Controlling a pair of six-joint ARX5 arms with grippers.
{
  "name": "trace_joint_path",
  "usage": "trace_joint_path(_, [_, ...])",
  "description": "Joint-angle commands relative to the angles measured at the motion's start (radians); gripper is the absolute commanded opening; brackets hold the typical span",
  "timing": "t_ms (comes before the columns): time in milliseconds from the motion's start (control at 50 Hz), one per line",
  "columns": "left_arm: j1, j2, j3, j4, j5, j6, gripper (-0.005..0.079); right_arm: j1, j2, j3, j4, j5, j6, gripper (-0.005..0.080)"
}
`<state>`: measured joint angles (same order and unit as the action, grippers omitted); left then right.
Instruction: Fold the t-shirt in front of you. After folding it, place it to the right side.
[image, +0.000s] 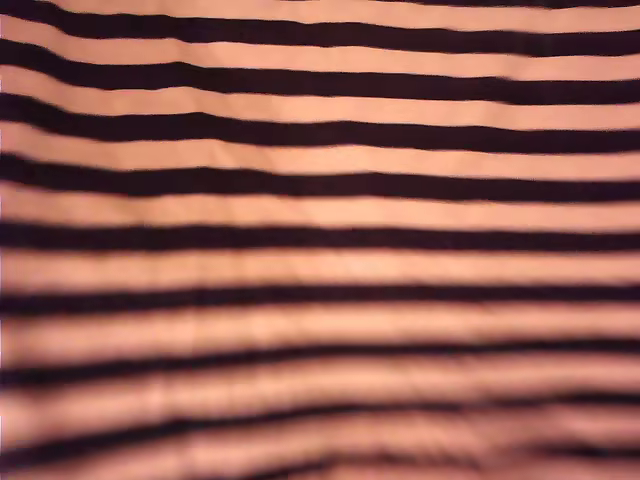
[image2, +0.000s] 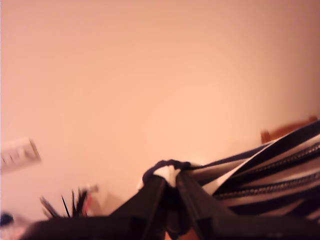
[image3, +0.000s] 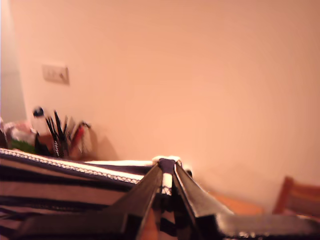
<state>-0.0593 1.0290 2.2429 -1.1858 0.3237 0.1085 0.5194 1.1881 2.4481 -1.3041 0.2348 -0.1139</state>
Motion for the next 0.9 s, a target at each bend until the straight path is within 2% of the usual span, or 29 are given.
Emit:
trace_joint_path(0, [-0.001,-0.001,0.003,0.001,-0.008,0.004,-0.0019,0.004,0.008,0.006,0.012,0.011,-0.005,-0.0012])
trace_joint_path(360, [-0.001,0.11,0.003,-0.031,-0.03,0.032,-0.0019,0.004,0.15,0.006,0.005,0.012,-0.016,-0.0012])
trace_joint_path(580, [-0.001,0.224,0.003,-0.017,-0.03,0.068,-0.0019,0.0,0.282,0.006,0.088,0.071,-0.059,-0.0012])
trace_joint_path(880, [-0.001,0.377,0.003,0.039,-0.04,0.11,-0.0019,-0.083,0.43,0.006,0.164,0.085,-0.073,-0.0012])
